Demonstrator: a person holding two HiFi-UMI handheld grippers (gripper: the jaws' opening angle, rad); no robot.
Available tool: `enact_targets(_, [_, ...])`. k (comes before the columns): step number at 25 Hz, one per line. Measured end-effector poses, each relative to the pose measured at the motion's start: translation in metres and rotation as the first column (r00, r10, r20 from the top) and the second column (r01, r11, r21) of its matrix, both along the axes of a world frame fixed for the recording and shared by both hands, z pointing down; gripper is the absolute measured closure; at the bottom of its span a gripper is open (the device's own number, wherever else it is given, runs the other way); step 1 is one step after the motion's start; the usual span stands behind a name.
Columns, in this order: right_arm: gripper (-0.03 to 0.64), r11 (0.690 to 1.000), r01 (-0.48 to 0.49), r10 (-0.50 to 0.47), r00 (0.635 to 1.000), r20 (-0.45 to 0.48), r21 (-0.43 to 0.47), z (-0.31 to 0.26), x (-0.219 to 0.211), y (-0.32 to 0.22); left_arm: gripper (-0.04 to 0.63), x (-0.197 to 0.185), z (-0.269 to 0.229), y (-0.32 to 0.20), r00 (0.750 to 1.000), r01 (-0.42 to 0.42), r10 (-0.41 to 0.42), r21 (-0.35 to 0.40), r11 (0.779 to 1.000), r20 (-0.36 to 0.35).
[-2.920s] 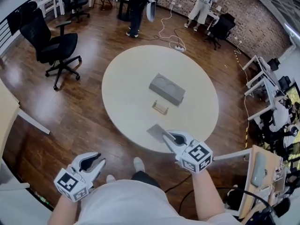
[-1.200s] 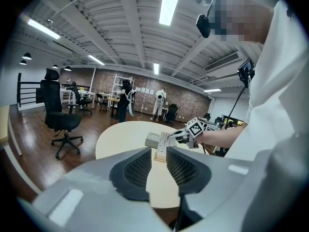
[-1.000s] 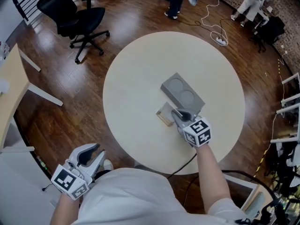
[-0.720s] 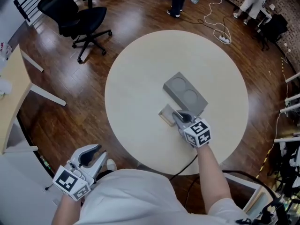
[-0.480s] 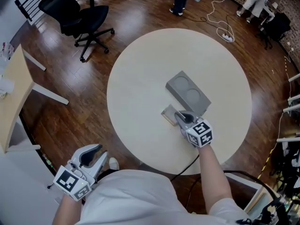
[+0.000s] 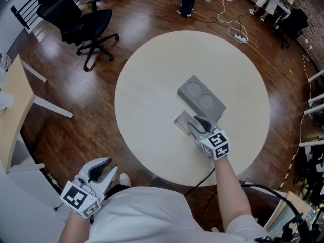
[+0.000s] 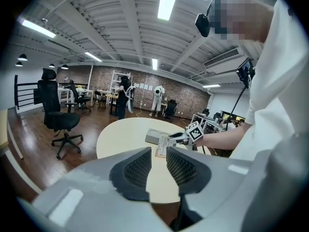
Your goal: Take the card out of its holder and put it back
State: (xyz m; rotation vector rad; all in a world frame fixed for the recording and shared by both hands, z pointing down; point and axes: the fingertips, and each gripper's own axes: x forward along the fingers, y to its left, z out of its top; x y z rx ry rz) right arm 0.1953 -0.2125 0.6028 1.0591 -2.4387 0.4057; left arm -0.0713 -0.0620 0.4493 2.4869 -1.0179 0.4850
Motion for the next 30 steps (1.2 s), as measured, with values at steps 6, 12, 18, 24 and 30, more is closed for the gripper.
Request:
enact_targets(6, [0.430, 0.987, -0.139, 0.142, 0.989, -0.035, 0.080, -0.041, 0.000, 0.024, 0.491, -0.019, -0.004, 0.005, 0.997, -0.070, 0.070, 0.032, 0.997, -0.019])
enact_targets(12, [0.428, 0.976, -0.205, 0.208, 0.977, -0.038, 0.075, -0.068, -0.046, 0.105, 0.491, -0.045, -0.008, 0.024, 0.973, -0.221, 0.226, 0.083, 0.972, -0.054])
enact_targets(18, [0.428, 0.960, -0.276, 0.277, 0.961, -0.018, 0.043, -0.093, -0.128, 0.223, 0.491, -0.089, -0.021, 0.067, 0.940, -0.316, 0.329, 0.135, 0.939, -0.090])
enact_targets(24, [0.428, 0.933, -0.359, 0.359, 0.933, -0.034, -0.025, -0.095, -0.185, 0.340, 0.491, -0.102, 0.002, 0.117, 0.867, -0.465, 0.479, 0.122, 0.877, -0.136])
enact_targets(30, [0.428, 0.927, -0.373, 0.372, 0.927, -0.033, -0.023, -0.109, -0.207, 0.420, 0.491, -0.105, 0.006, 0.155, 0.852, -0.489, 0.502, 0.118, 0.864, -0.150])
